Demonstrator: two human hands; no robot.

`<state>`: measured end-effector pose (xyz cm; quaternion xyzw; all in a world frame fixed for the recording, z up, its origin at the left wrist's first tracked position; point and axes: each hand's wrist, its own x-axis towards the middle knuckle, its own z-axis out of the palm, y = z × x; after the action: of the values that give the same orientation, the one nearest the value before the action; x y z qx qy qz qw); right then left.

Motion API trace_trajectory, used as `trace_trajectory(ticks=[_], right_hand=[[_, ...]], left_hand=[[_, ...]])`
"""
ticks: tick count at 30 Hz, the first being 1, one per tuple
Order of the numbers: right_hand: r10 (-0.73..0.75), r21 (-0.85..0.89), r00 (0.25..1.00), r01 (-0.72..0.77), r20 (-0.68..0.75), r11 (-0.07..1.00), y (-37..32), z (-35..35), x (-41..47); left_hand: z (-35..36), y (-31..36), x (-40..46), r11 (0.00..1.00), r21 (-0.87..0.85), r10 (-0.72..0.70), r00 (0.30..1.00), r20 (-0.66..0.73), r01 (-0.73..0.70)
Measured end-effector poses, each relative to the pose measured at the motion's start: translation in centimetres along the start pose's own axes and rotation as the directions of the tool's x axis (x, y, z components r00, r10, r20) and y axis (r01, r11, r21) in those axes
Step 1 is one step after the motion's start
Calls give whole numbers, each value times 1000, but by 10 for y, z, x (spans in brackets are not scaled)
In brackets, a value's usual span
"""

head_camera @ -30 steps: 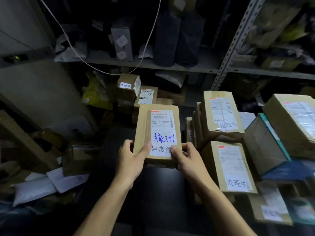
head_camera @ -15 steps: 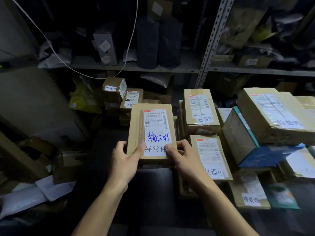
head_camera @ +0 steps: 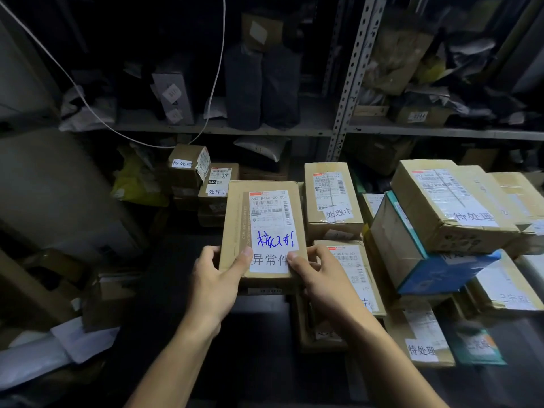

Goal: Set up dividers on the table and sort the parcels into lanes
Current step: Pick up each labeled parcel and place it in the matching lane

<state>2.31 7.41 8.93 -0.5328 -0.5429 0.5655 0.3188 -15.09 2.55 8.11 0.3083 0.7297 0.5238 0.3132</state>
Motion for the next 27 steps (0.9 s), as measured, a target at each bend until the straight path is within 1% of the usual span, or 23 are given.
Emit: trace_trajectory(ticks=[4,11,15,19,23,27], right_hand=[[-14,-11,1000,13,-25,1000,-4,-6,-1],[-98,-59,989,92,-114,994,-21,-20,-1],[-124,-70,985,116,-123,991,-33,-35,2],[-158,-138,977,139,-141,981,-44,-52,2],[-178,-167,971,152,-157,974,-52,-68,1],[-204,-229,955,154,-214,961,-66,-89,1]], left_hand=[[4,7,-2,1000,-12,9,1000,4,-9],[17,31,-5,997,-52,50,998,25,-49],[27,46,-5,994,-75,87,996,37,-84],[38,62,-6,989,-103,116,991,70,-108],[51,75,-8,984,-127,139,986,97,-126],[69,94,-8,977,-136,179,978,106,-164]])
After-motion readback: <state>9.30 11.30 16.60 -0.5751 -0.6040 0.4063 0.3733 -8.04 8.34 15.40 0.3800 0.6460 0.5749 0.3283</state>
